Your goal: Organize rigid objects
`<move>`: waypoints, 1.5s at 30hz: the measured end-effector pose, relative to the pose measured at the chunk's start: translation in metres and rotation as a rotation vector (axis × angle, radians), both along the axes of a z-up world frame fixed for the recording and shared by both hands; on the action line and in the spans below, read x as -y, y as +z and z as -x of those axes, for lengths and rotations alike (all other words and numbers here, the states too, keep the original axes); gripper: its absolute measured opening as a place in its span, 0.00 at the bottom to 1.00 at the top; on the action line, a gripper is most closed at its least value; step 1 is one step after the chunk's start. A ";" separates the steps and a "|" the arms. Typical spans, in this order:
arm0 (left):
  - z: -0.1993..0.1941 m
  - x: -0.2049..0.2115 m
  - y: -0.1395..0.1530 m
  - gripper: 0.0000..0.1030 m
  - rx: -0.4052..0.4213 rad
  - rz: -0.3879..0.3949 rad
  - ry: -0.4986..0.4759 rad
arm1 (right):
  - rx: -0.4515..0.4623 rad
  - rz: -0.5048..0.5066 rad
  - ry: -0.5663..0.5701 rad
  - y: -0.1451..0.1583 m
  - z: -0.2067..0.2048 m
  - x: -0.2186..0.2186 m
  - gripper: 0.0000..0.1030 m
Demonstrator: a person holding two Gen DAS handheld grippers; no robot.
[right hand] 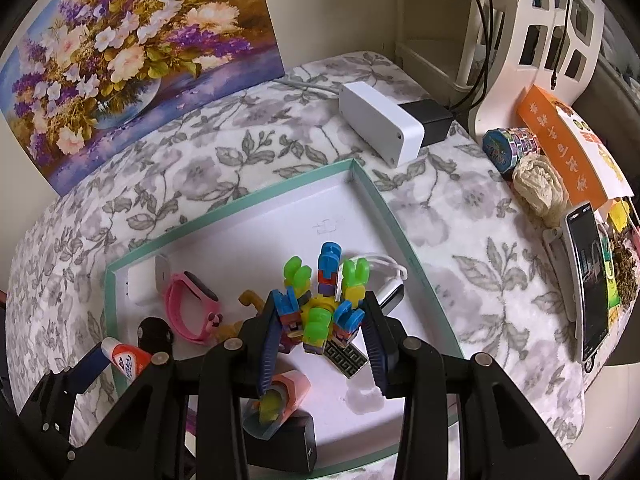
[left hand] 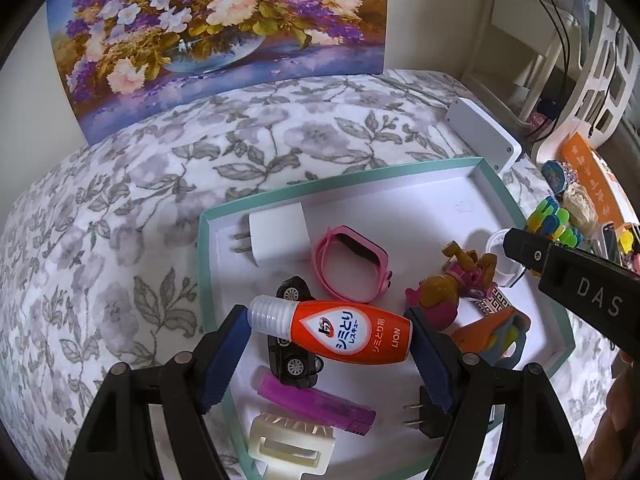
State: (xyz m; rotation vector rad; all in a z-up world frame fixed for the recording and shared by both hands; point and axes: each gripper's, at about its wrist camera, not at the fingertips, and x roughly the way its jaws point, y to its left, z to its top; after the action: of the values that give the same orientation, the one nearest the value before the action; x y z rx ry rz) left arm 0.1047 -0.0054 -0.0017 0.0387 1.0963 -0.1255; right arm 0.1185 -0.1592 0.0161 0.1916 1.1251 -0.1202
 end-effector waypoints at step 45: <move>0.014 -0.119 0.009 1.00 -0.026 0.054 0.358 | 0.070 0.031 0.086 0.018 0.018 -0.050 0.83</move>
State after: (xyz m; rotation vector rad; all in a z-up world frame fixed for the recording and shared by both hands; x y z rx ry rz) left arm 0.0910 0.1133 0.0078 -0.2069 1.1089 0.1663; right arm 0.1001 -0.1094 0.0341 0.1183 1.0598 -0.0542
